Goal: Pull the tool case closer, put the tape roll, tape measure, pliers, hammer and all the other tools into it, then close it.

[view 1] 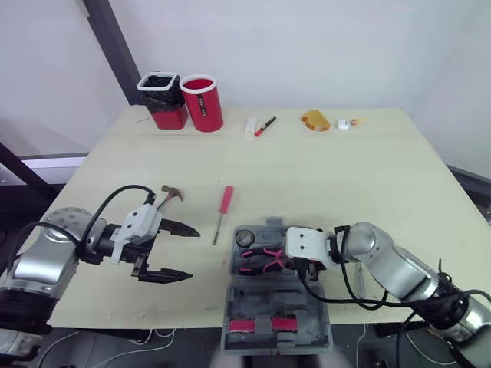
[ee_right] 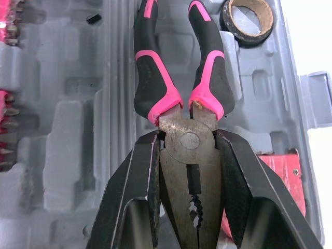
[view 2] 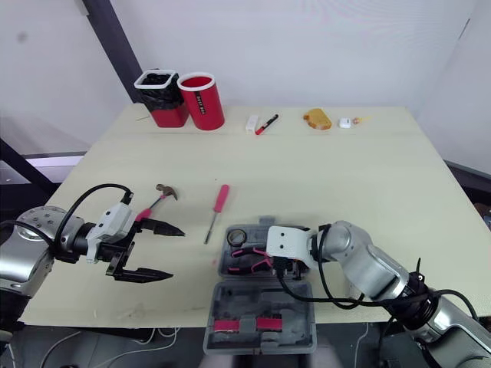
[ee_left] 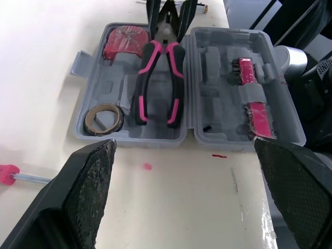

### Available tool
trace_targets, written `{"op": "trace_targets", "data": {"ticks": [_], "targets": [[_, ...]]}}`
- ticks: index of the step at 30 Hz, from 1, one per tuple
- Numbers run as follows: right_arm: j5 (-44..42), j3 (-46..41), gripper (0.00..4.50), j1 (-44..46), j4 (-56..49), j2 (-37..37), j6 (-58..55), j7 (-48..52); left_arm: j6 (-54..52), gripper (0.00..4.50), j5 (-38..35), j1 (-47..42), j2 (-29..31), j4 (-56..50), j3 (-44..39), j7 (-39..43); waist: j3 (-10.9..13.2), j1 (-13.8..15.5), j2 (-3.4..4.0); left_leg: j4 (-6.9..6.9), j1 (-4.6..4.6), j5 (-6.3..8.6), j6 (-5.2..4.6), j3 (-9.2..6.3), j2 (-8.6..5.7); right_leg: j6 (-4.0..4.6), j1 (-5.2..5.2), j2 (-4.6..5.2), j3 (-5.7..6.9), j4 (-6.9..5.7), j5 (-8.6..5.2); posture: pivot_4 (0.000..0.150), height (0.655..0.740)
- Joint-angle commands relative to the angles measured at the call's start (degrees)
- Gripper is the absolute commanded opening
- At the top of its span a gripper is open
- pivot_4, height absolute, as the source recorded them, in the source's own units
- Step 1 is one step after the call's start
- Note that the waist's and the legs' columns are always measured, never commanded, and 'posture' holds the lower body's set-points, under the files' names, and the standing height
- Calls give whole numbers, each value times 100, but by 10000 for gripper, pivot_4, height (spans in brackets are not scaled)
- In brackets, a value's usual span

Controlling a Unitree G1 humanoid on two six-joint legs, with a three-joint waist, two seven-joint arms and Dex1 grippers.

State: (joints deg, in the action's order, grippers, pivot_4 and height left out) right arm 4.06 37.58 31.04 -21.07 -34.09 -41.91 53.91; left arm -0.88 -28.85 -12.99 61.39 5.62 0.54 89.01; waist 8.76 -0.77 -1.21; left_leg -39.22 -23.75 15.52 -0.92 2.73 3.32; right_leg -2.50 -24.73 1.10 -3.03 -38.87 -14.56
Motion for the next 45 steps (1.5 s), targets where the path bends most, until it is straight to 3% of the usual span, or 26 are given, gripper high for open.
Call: {"op": "trace_targets", "data": {"ticks": [1, 17, 18, 21, 22, 23, 30, 33, 41, 45], "targets": [[71, 62, 10060, 84, -65, 102, -30, 7, 100, 45000, -90, 89, 144, -135, -109, 349, 0, -1, 0, 0, 0, 0, 0, 1, 0, 0, 0, 0, 0, 1, 0, 1500, 7400], [241, 160, 10060, 181, 616, 418, 654, 124, 70, 45000, 17, -2, 51, -35, -107, 348, 0, -17, 0, 0, 1, 0, 0, -1, 0, 1, -1, -2, 1, -1, 0, 1500, 7400], [242, 141, 20355, 171, 623, 410, 675, 138, 69, 45000, 31, -17, 35, -28, -101, 347, 0, -16, 0, 0, 1, 0, 0, -1, 0, 1, -1, -2, 0, -1, 0, 1500, 7400], [263, 52, 33940, 165, 678, 440, 751, 84, 68, 45000, 58, -38, -8, -17, -89, 332, 0, -2, 0, 0, 0, 0, 0, -1, 0, 0, -1, -2, 0, -1, 0, 1500, 7400], [267, 26, 41201, 170, 699, 457, 768, 62, 69, 45000, 66, -38, -18, -17, -89, 329, 0, -1, 0, 0, 0, 0, 0, 0, 0, 0, -1, -2, 0, 0, 0, 1500, 7400], [236, -16, 44308, 179, 707, 466, 756, 69, 73, 45000, 69, -21, -26, -20, -96, 326, 0, -1, 0, 0, 0, 0, 0, 0, 0, 0, 0, -1, 0, 0, 0, 1500, 7400], [-260, -570, 44308, -4, 705, 482, 938, 183, 138, 45000, 101, 66, -58, -21, -143, 274, 0, 1, 0, 0, -1, 0, 0, 0, 0, 0, 0, -1, 1, 0, 0, 1500, 7400], [-510, -825, 36513, -114, 792, 637, 1112, 158, 162, 45000, 93, 123, -73, -36, -163, 262, 0, -1, 0, 0, 0, 0, 0, -1, 0, 0, 0, -1, 0, 0, 0, 1500, 7400], [-610, -1026, 1028, -268, 1379, 1068, 1643, -72, 138, 45000, 86, 121, -166, -2, -176, 211, 0, 7, -1, 0, 0, 0, 0, 1, 0, 0, 0, -1, -1, -1, 1, 1500, 7400], [-441, -908, 1028, -277, 1740, 1085, 1864, -110, 145, 45000, 115, 87, -202, 38, -173, 208, 0, 1, -1, -1, 0, 0, 0, 1, 0, 0, 0, -1, 0, -1, 1, 1500, 7400]]}}
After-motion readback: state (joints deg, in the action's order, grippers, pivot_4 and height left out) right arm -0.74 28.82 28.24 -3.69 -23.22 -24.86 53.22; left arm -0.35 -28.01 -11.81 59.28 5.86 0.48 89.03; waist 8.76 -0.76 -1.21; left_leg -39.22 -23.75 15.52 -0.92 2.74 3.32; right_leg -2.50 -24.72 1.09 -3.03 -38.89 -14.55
